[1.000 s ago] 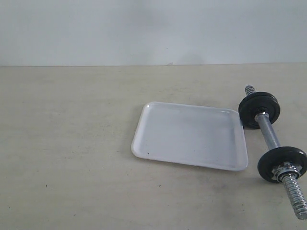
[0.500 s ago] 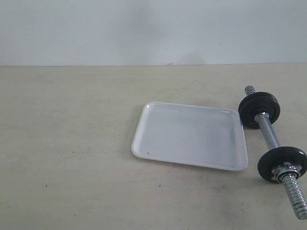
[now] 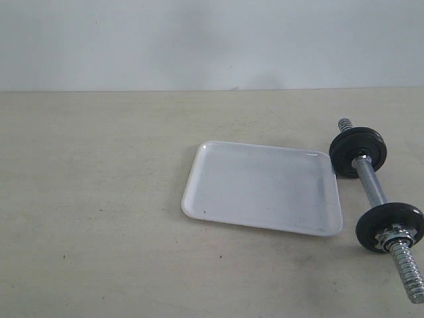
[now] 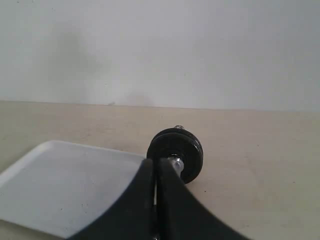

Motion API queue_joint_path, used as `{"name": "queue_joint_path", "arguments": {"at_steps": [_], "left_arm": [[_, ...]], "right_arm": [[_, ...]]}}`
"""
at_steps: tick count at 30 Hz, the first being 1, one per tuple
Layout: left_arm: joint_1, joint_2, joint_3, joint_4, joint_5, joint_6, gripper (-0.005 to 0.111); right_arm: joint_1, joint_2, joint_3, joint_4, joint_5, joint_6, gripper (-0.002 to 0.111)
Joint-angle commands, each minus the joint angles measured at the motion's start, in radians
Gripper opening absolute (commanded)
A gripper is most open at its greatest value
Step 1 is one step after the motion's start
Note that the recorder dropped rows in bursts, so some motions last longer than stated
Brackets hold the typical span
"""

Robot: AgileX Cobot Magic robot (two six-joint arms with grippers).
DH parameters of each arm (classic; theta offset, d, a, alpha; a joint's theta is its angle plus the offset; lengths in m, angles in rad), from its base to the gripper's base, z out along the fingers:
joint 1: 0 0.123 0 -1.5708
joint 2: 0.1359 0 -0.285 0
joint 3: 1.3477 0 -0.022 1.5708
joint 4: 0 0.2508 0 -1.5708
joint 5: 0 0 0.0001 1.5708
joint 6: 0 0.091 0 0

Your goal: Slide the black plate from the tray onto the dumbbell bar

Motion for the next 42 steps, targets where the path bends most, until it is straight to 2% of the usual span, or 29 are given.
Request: {"name": "queue_joint_path", "arguments": {"at_steps": [1, 15, 23, 33, 34, 38, 42], "left_arm": [[0.002, -0.003, 0.005, 0.004, 0.009, 0.006, 0.004], [0.002, -0.003, 0.005, 0.004, 0.012, 0.004, 0.004], [0.002, -0.003, 0.005, 0.004, 0.012, 0.004, 0.004], [0.002, -0.003, 0.005, 0.01, 0.013, 0.004, 0.004], [0.002, -0.003, 0.005, 0.035, 0.013, 0.004, 0.004], [0.002, -0.003, 0.005, 0.32, 0.013, 0.004, 0.004], [0.002, -0.003, 0.005, 0.398, 0.004, 0.004, 0.004]], "right_arm": [[-0.001, -0.005, 0.004, -0.002, 0.038, 0.0, 0.0], [-0.001, -0.005, 0.004, -0.002, 0.037, 0.02, 0.0], [-0.001, -0.005, 0.004, 0.027, 0.132, 0.269, 0.0], [-0.001, -0.005, 0.004, 0.025, 0.14, 0.218, 0.0], [-0.001, -0.005, 0.004, 0.025, 0.14, 0.218, 0.0], [-0.001, -0.005, 0.004, 0.025, 0.14, 0.218, 0.0], [-0.001, -0.005, 0.004, -0.004, 0.111, 0.187, 0.0]]}}
